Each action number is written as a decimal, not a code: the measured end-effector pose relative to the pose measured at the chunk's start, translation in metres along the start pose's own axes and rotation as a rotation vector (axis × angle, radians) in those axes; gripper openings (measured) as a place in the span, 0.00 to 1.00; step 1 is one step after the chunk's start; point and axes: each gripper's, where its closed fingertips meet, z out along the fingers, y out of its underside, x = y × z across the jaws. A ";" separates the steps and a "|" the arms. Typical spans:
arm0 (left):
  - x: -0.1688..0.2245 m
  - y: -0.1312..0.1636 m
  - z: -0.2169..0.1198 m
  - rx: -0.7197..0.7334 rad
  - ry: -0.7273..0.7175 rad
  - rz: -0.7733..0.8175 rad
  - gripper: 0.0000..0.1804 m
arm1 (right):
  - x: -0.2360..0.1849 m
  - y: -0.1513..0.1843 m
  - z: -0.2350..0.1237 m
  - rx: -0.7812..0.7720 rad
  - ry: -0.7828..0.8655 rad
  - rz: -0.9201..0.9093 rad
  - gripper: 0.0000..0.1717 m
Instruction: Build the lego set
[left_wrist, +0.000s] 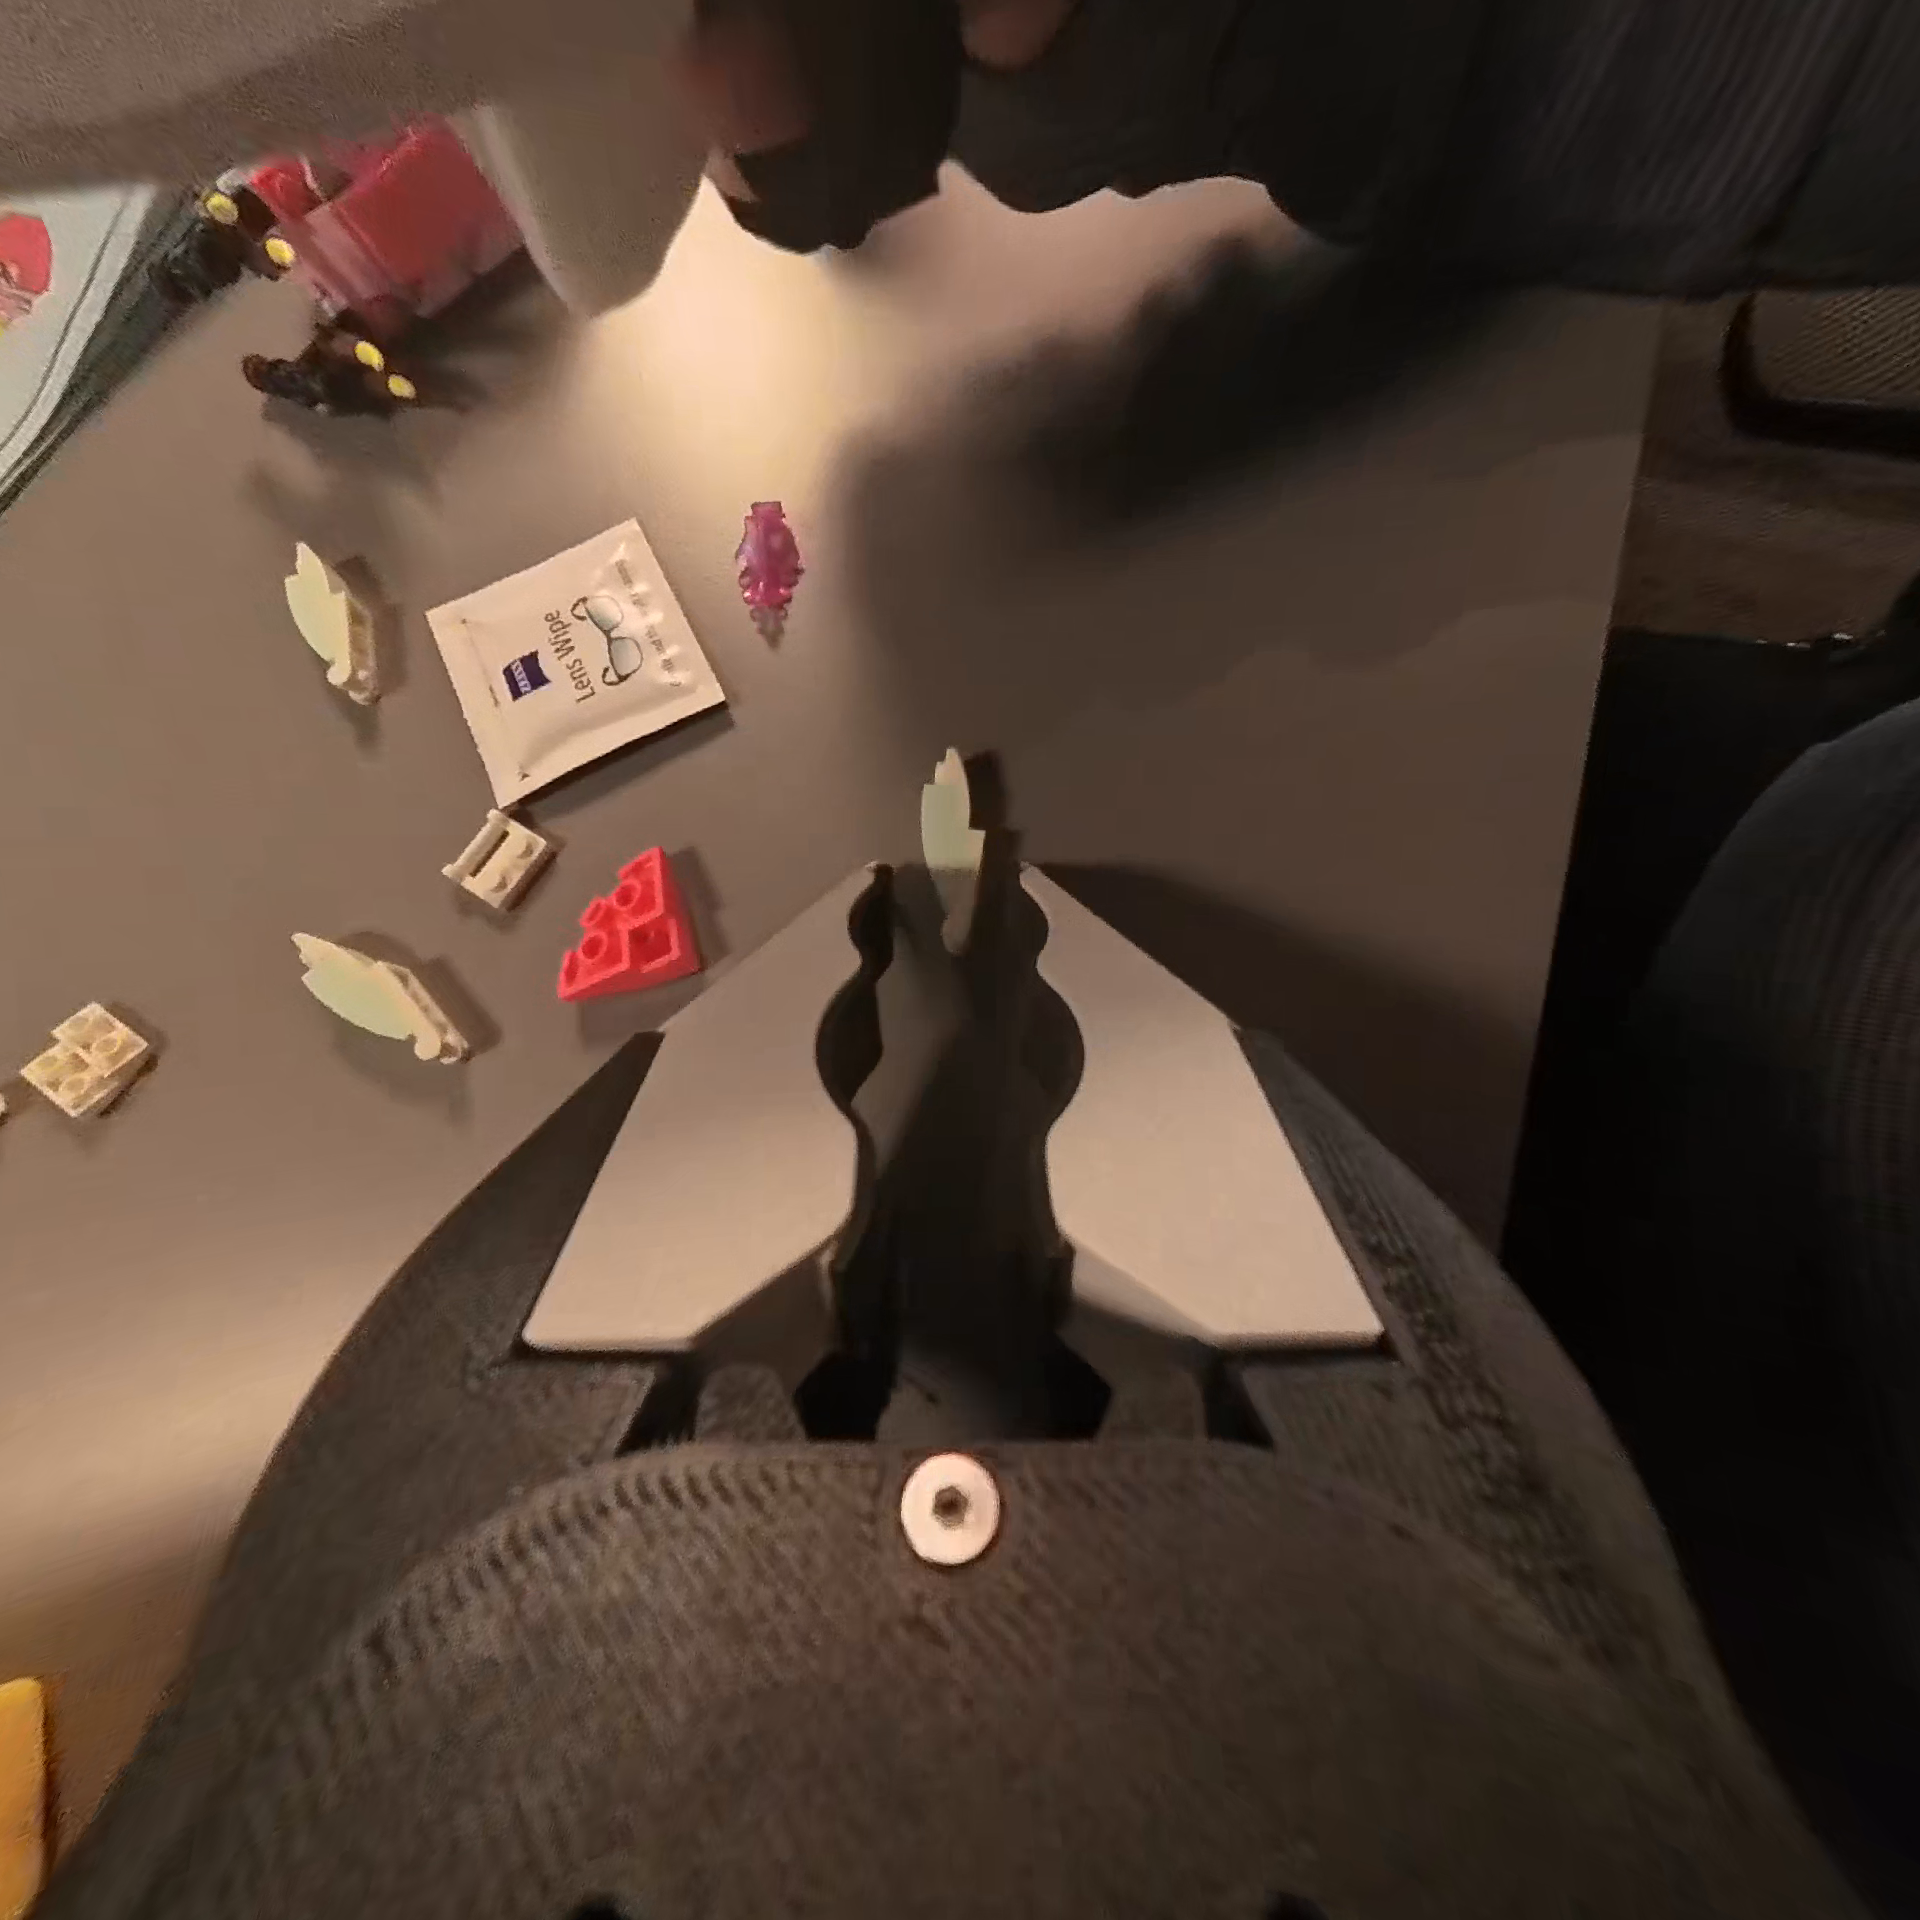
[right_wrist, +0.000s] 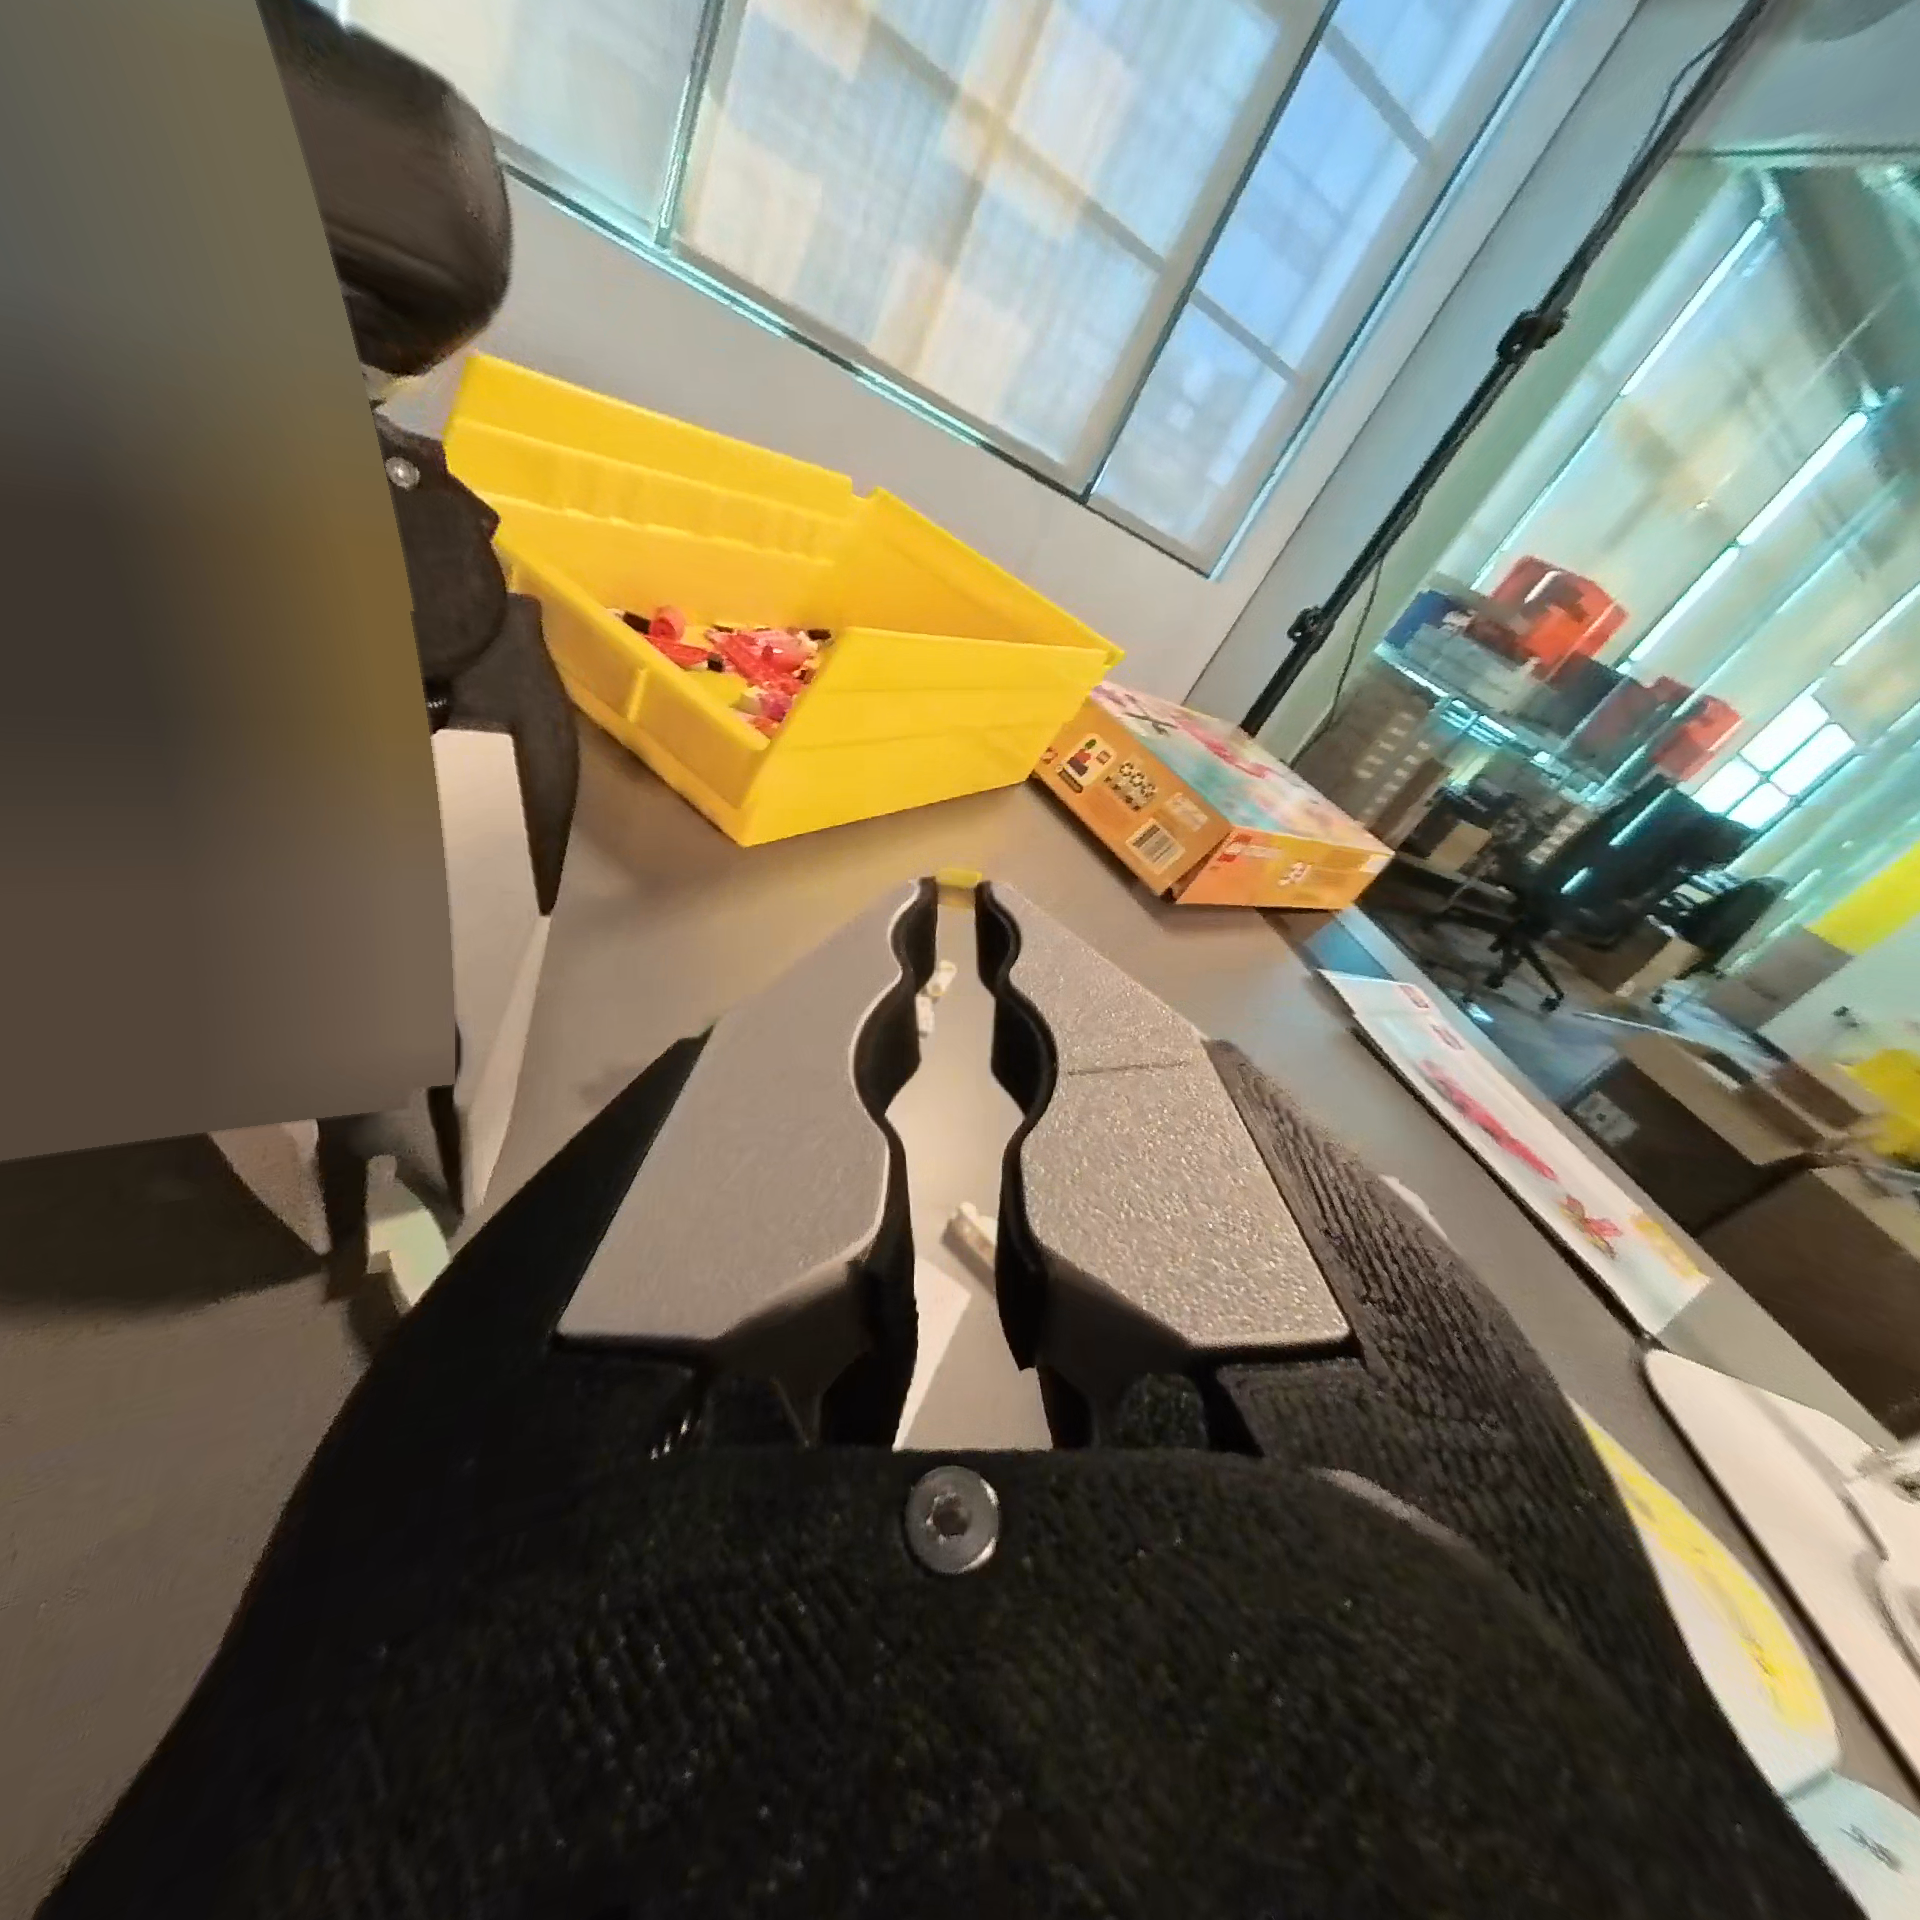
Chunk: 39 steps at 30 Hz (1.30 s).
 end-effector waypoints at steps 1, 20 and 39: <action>0.001 0.000 0.000 0.001 0.009 0.006 0.10 | -0.002 0.001 0.001 -0.007 -0.007 -0.001 0.03; -0.054 -0.022 -0.022 0.105 -0.529 0.513 0.04 | 0.004 0.012 0.000 -0.075 -0.012 0.042 0.03; -0.051 -0.016 -0.019 0.086 -0.521 0.566 0.04 | -0.092 0.067 -0.099 -1.054 -0.665 0.014 0.03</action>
